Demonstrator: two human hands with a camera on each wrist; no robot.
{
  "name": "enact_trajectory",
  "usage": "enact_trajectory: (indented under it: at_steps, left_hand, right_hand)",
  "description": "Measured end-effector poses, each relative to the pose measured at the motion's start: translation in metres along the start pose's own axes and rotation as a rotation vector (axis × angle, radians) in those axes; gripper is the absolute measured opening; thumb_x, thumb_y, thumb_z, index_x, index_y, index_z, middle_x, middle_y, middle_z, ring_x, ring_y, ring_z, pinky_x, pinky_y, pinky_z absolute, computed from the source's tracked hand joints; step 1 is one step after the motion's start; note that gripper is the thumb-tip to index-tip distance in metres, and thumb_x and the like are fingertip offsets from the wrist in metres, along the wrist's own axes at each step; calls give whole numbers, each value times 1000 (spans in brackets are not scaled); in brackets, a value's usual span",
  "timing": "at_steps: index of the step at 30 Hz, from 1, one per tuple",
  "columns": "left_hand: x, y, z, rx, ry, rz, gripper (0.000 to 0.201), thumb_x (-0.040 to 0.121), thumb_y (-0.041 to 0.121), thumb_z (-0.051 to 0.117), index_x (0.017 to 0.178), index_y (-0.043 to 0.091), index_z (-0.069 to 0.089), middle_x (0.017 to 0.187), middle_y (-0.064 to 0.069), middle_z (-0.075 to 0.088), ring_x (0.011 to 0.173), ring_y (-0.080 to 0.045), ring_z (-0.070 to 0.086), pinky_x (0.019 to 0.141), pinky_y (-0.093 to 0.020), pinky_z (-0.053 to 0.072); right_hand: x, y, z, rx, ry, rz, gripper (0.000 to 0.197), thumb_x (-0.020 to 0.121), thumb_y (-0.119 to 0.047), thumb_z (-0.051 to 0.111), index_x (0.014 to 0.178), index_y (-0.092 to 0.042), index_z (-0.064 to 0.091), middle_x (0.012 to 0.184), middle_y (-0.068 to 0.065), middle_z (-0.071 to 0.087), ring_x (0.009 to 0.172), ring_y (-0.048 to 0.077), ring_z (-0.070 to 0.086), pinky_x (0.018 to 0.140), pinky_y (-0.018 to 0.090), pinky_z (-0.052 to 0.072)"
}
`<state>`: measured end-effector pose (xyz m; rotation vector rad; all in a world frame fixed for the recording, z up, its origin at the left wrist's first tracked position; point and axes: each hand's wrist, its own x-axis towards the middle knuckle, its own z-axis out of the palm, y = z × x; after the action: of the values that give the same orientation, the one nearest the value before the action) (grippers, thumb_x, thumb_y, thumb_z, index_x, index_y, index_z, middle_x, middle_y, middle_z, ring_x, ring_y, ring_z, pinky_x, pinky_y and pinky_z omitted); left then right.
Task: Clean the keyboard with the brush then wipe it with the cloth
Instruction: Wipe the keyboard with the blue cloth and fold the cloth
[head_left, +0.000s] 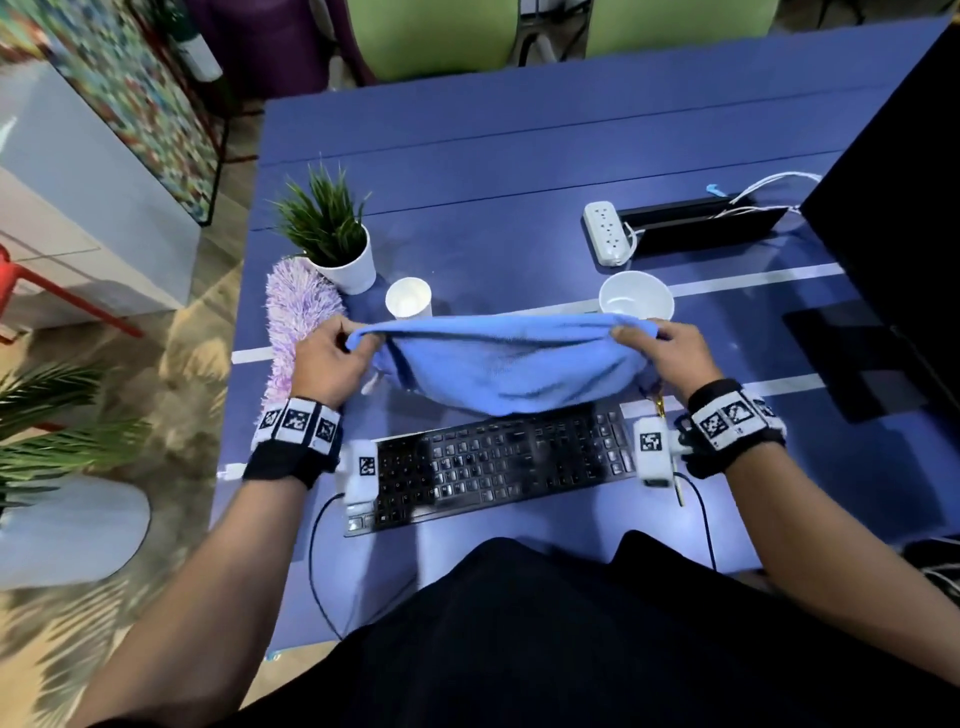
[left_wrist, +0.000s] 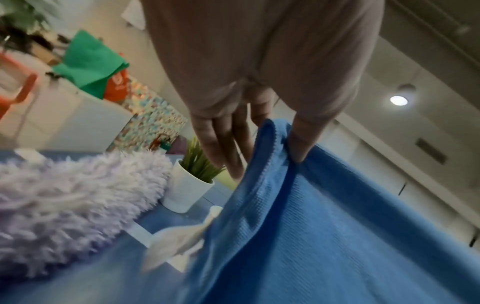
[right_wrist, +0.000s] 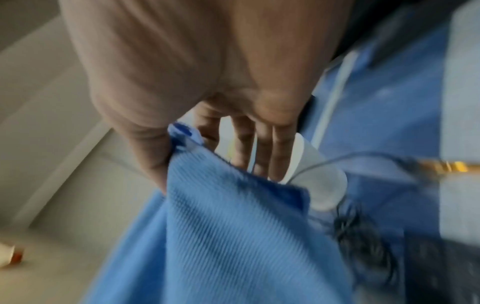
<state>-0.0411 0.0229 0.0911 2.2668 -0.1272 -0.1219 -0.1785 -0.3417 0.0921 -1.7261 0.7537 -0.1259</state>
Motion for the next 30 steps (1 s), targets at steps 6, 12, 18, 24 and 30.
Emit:
enact_trajectory:
  at_steps: [6,12,18,24,30]
  left_hand:
    - [-21,68,75,-257,-367,0,28,94,24,65,70,18,52,59,-1,60,49,-10,54,50,-22,48]
    - [-51,95,110,-639,-695,-71,34,107,15,32,123,2,59,98,-2,72,87,-10,71,77,-19,50]
    - [-31,51,114,-283,-640,1,96,75,8,82,152,17,26,135,-1,50,114,-9,52,95,-22,43]
    - [-50,66,152,-588,-961,-263,34,82,-9,67,113,5,64,95,0,74,90,-12,68,84,-24,53]
    - [-42,47,159,-254,-494,333,39,77,-3,67,100,27,75,87,21,67,86,-14,63,81,-28,47]
  right_hand:
    - [-22,-3,61,495,-215,222,22,93,-28,57,97,-8,66,93,11,73,82,21,66,75,30,52]
    - [-38,8,69,766,-500,166,53,84,-29,69,123,4,55,124,23,59,112,30,59,98,40,48]
    - [-39,16,30,503,-487,195,36,61,7,60,96,3,62,81,8,70,75,18,65,72,26,56]
    - [-31,4,10,226,-554,-109,37,67,13,46,70,-17,66,64,-11,64,64,4,56,62,15,46]
    - [-35,43,-20,-27,-230,-394,34,64,11,46,71,-11,71,94,8,69,98,16,64,98,22,44]
